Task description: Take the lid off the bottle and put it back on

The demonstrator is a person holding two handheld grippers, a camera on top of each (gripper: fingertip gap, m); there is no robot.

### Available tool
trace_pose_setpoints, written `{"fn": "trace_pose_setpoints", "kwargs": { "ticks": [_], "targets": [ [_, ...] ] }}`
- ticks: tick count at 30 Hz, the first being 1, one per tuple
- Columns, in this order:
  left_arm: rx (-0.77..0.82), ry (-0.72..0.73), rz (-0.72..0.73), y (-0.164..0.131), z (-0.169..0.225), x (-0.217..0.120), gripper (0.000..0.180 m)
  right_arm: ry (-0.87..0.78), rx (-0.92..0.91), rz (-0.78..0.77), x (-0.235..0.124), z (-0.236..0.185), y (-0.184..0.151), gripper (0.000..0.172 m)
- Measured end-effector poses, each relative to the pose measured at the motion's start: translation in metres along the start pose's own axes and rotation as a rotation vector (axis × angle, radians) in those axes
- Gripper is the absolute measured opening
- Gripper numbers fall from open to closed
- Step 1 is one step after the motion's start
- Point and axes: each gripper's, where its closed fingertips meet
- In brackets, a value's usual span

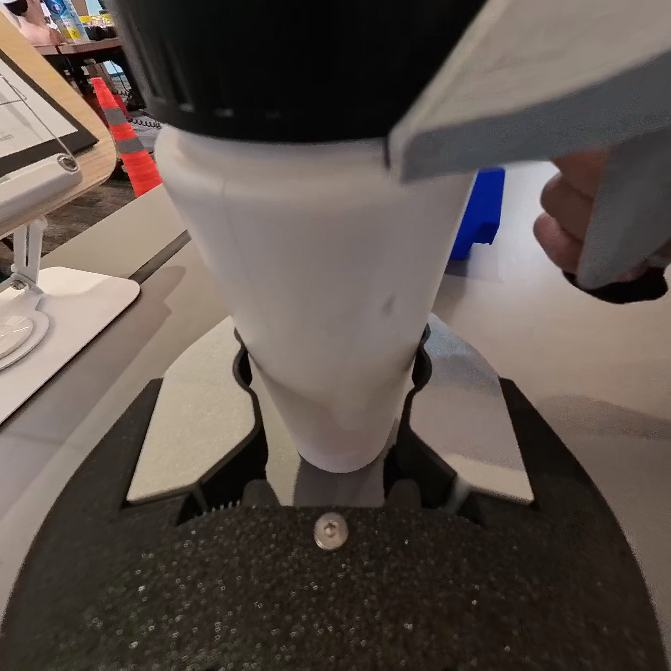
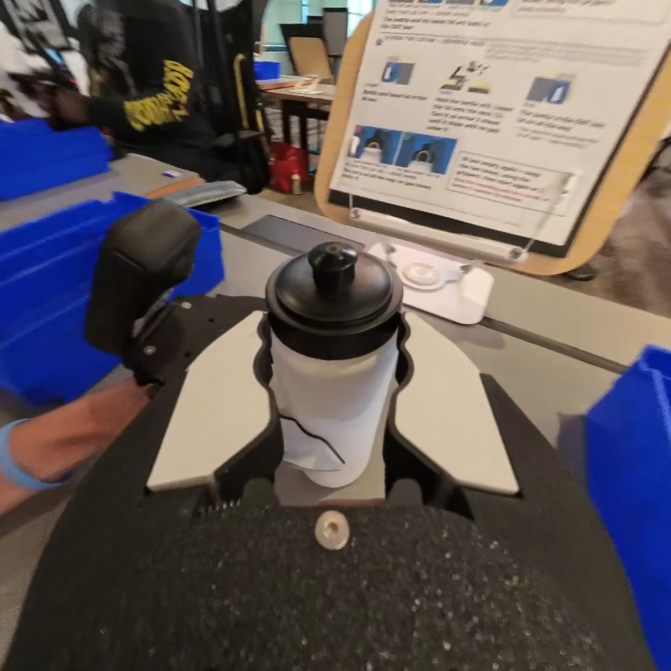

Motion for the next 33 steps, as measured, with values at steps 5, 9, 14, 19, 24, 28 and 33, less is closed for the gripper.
{"fn": "trace_pose_setpoints", "kwargs": {
  "ticks": [5,9,14,19,24,28,33],
  "targets": [
    [0.006,-0.002,-0.007,0.000,0.001,0.001,0.088,0.113,-0.112,0.065,-0.016,0.006,0.010,0.073],
    [0.008,0.000,-0.009,0.000,0.002,0.001,0.087,0.463,-0.274,0.042,-0.035,0.011,0.022,0.068],
    [0.008,-0.004,-0.008,0.000,0.002,0.001,0.088,0.776,-0.339,-0.153,-0.021,0.020,0.012,0.076],
    [0.008,-0.007,-0.008,0.000,0.003,0.001,0.088,0.865,-0.439,-0.314,-0.004,0.009,-0.013,0.066],
    [0.010,-0.012,-0.007,0.000,0.004,0.000,0.087,0.764,-0.344,-0.195,-0.002,0.002,-0.008,0.068],
    [0.022,-0.008,-0.013,0.000,0.006,0.001,0.087,0.592,-0.209,-0.071,0.000,-0.001,-0.007,0.073],
    [0.026,-0.011,-0.011,0.001,0.009,0.002,0.088,0.271,-0.036,-0.003,0.008,-0.002,-0.001,0.079]
  ]
}}
Point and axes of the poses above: each gripper's, where its closed fingertips meet, x out along the fingers, y out of its top, z = x × y across the jaws, and after that the axes turned 15 degrees about -z, right-handed
